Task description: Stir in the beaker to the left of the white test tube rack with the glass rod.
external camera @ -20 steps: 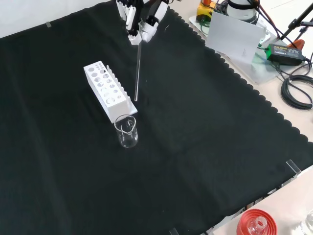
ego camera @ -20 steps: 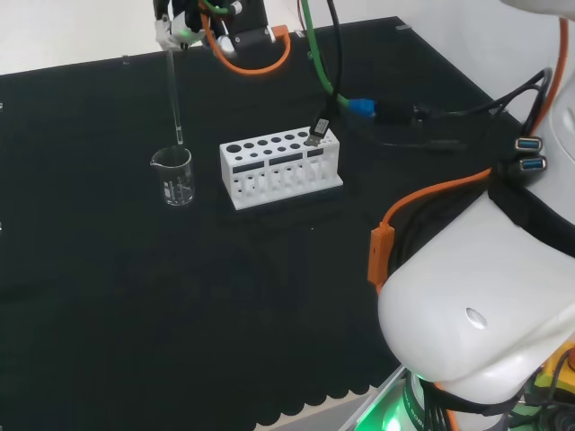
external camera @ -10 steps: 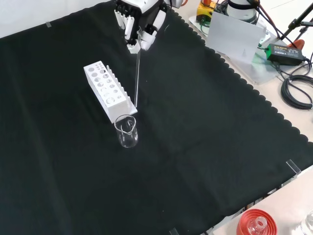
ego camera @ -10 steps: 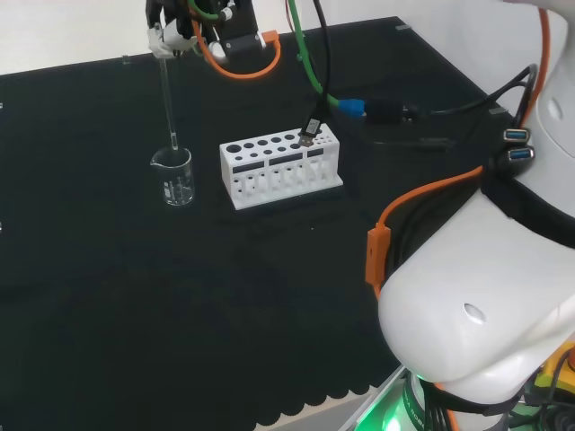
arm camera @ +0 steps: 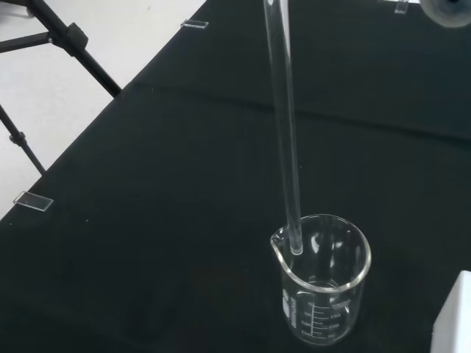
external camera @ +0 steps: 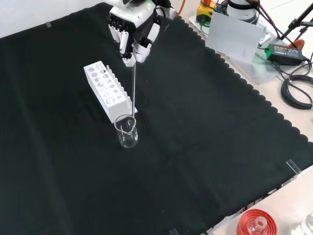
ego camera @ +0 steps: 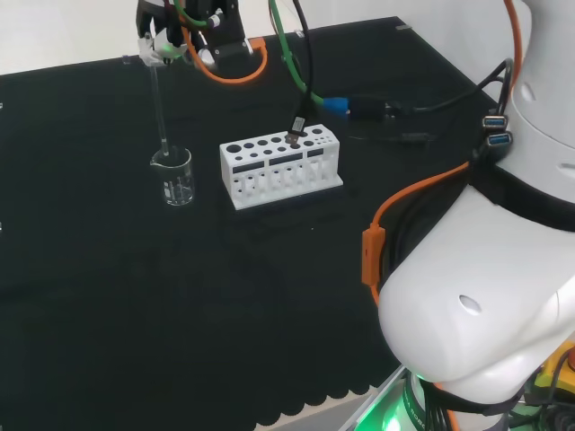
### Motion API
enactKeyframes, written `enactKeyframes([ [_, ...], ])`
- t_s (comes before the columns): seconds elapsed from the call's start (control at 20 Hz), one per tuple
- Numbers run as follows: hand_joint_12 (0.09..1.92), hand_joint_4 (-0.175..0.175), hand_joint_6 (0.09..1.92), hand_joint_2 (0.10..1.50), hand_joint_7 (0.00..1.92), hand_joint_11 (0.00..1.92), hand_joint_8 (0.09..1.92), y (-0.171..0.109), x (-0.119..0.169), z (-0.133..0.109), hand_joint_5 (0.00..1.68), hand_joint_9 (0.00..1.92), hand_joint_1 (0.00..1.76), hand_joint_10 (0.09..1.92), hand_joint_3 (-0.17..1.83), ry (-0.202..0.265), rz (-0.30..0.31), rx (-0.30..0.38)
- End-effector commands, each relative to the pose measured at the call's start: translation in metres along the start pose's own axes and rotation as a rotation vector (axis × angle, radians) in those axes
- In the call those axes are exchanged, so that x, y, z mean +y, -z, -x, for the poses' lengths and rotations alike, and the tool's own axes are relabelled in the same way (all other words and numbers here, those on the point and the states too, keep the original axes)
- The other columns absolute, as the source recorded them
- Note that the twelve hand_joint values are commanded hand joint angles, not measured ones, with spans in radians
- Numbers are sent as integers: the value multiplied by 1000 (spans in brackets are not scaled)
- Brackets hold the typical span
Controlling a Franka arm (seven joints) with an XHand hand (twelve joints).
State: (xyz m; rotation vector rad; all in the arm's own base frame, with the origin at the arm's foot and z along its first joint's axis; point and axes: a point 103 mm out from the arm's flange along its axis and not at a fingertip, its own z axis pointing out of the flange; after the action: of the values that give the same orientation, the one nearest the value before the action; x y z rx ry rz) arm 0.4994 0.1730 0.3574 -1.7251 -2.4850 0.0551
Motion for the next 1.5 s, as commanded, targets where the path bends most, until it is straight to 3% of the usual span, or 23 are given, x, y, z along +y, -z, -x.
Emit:
enactKeyframes([
  [0.05, 769, -175, 729, 1114, 1643, 1593, 394, -9, 15, 10, 1167, 1779, 1199, 249, -175, 9, -7, 1],
  [0.8, 771, -175, 734, 1116, 1643, 1595, 389, -43, 34, 35, 1164, 1779, 1198, 247, -175, 17, -50, 23],
  [1.2, 772, -175, 737, 1116, 1644, 1596, 387, -76, 39, 35, 1163, 1780, 1198, 247, -175, 25, -95, 21],
  [1.5, 772, -175, 739, 1117, 1645, 1596, 386, -83, 41, 23, 1161, 1780, 1198, 246, -175, 39, -109, 21],
])
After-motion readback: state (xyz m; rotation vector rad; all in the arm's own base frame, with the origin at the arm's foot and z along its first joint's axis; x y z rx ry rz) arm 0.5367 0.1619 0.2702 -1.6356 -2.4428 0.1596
